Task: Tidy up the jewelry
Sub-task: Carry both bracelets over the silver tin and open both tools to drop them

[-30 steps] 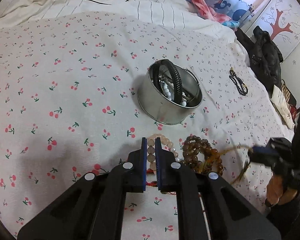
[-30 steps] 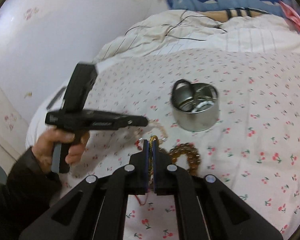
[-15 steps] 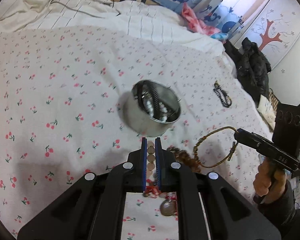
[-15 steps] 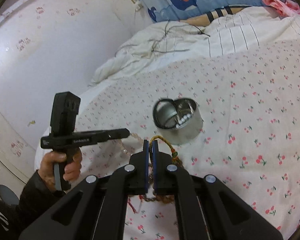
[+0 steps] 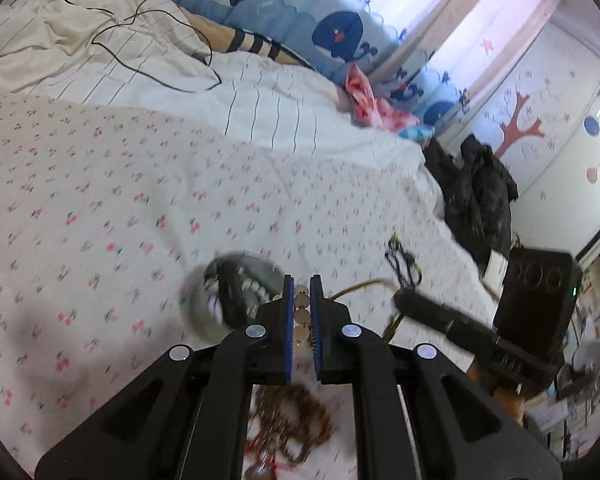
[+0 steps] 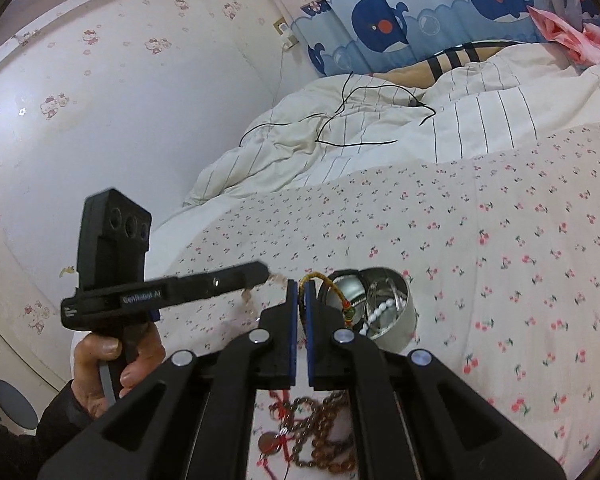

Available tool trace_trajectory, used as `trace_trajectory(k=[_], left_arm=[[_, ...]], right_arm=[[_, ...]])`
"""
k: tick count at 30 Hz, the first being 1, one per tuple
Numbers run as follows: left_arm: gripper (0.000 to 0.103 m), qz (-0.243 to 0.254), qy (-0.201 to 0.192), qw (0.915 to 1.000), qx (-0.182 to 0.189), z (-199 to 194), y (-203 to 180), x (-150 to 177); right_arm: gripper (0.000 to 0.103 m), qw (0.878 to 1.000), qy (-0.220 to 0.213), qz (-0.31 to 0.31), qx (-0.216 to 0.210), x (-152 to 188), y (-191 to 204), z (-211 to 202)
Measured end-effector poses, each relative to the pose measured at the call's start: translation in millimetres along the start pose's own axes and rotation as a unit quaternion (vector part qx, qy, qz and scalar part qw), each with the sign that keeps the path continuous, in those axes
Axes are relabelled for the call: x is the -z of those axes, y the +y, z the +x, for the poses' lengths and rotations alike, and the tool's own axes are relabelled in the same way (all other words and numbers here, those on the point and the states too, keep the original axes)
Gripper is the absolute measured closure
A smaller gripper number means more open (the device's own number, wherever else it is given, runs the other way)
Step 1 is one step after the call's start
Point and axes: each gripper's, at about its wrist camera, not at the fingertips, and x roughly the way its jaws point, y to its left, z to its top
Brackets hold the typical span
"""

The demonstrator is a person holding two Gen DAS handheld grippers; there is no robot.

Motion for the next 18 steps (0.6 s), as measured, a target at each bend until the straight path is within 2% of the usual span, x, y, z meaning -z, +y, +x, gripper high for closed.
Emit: trace_trajectory(k=[6, 11, 18], left_arm=[[0.096, -0.01, 0.009, 0.9999, -0.005, 29, 3, -3], [0.096, -0.02, 0.014, 0.9996, -0.014, 44, 14, -2], [0.096, -0.009, 0.036, 0.9977, -0.056, 61, 18, 7]], right_arm=[[0.099, 1.0, -0.006, -0.017, 0.016, -11, 0, 22], [0.099, 0.999, 0.002, -0.026, 0.038, -8, -5, 43], [0.099, 0.997, 0.007, -0.032, 0.067, 0, -14, 54]])
